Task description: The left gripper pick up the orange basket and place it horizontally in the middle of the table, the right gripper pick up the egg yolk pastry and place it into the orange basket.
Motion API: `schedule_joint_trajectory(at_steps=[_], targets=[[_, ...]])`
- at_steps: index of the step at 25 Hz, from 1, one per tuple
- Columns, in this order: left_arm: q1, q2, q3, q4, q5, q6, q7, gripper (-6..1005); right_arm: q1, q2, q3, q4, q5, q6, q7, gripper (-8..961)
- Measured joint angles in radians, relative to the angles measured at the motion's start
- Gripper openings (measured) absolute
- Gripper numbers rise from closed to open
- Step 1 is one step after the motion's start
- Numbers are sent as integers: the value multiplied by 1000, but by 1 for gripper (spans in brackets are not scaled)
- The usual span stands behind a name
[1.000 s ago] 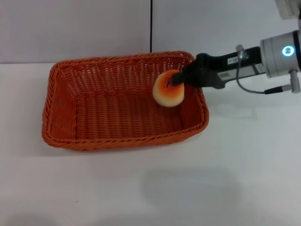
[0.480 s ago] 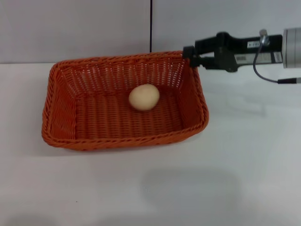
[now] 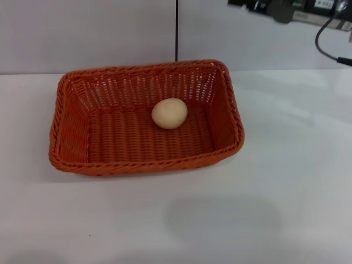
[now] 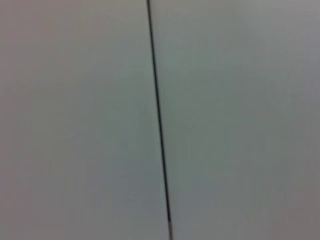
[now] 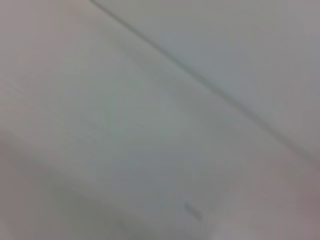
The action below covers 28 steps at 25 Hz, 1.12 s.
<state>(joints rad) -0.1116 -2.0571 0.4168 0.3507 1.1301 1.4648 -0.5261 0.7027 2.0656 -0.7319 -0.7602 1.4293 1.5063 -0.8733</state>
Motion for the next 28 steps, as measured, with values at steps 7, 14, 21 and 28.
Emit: schedule_joint_trajectory(at_steps=[7, 14, 21, 28], targets=[[42, -3, -81, -71, -1, 27, 0, 730, -68, 3, 3, 62, 134, -138, -353, 414], [82, -8, -123, -143, -1, 97, 0, 733, -115, 5, 3, 184, 269, -299, -723, 467], [121, -9, -145, -207, -2, 204, 61, 735, -127, 5, 25, 234, 331, -323, -923, 520], [150, -11, -177, -328, -3, 305, 202, 735, -181, 8, 30, 269, 403, -252, -1091, 704]])
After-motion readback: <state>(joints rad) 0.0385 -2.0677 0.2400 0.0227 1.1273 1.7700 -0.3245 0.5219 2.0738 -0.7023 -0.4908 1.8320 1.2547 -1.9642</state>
